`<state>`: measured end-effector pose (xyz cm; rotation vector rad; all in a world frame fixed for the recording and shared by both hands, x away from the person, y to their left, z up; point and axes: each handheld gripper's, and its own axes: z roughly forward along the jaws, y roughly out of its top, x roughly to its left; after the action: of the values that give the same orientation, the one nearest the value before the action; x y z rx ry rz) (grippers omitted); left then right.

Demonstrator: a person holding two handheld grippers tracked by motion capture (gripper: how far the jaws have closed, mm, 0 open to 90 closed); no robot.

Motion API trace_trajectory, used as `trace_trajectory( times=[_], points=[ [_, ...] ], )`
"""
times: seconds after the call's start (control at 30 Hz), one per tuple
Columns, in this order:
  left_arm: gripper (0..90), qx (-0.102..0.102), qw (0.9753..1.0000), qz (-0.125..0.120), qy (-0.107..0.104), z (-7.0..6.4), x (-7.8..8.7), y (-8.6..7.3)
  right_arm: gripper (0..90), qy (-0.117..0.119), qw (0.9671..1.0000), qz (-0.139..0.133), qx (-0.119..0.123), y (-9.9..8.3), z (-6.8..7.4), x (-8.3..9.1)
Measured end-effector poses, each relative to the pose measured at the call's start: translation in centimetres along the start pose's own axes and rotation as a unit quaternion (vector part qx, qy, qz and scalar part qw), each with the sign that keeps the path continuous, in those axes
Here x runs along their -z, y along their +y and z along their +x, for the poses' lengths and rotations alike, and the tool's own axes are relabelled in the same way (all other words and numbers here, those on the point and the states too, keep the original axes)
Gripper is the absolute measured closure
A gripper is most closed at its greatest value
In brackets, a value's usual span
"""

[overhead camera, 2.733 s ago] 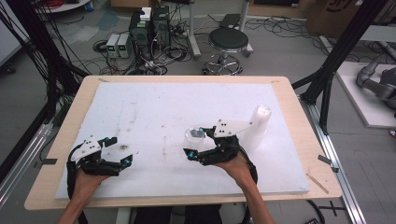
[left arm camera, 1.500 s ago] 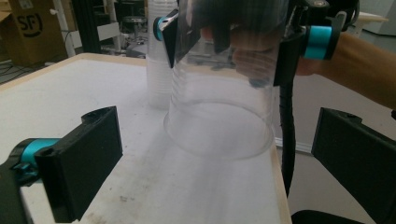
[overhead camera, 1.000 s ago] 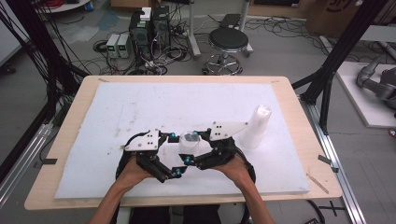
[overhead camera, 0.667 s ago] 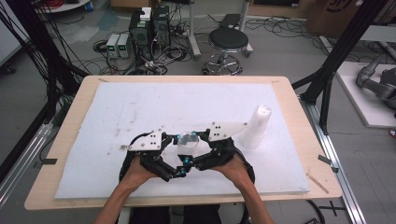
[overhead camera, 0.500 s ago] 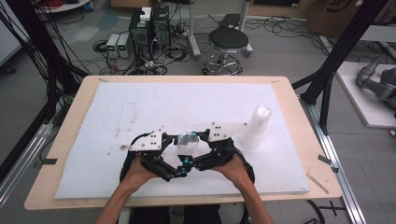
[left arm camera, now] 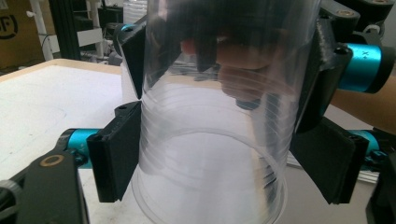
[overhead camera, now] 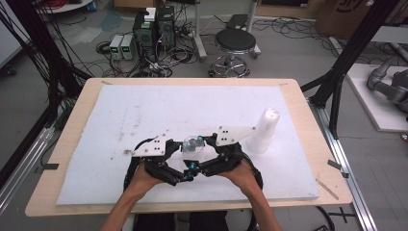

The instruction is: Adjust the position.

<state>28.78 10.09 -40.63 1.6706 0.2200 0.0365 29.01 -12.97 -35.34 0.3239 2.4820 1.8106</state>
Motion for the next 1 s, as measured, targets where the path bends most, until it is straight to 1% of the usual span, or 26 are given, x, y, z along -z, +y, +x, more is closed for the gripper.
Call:
trace_trajectory(
  times=[0.2, 0.47, 0.67, 0.7, 0.77, 0.83, 1.0],
  points=[
    [27.8, -0.005, 1.0, 0.001, 0.006, 0.0, 0.11, 0.0, 34.2, 0.004, 1.0, -0.002, -0.002, -0.05, -0.06, -0.01],
    [29.6, -0.006, 0.9999, 0.009, 0.01, 0.03, 0.21, -0.02, 34.3, 0.005, 1.0, 0.001, -0.007, -0.22, -0.16, -0.02],
    [30.8, -0.009, 0.9998, 0.013, 0.01, 0.04, 0.28, 0.0, 33.6, 0.005, 1.0, 0.001, -0.005, -0.26, -0.22, -0.07],
    [30.8, -0.009, 0.9998, 0.012, 0.01, 0.03, 0.28, 0.0, 32.2, 0.006, 1.0, 0.002, -0.005, -0.28, -0.21, -0.09],
    [31.1, -0.009, 0.9998, 0.011, 0.01, -0.03, 0.3, 0.03, 26.9, 0.001, 1.0, 0.004, -0.001, -0.31, -0.24, -0.18],
    [31.2, -0.011, 0.9998, 0.015, 0.011, -0.01, 0.34, 0.04, 19.4, 0.003, 0.9999, 0.003, -0.01, -0.38, -0.24, -0.25],
    [31.3, -0.011, 0.9997, 0.019, 0.014, -0.04, 0.57, 0.08, 17.9, 0.004, 0.9999, 0.001, -0.011, -0.37, -0.23, -0.22]
  ],
)
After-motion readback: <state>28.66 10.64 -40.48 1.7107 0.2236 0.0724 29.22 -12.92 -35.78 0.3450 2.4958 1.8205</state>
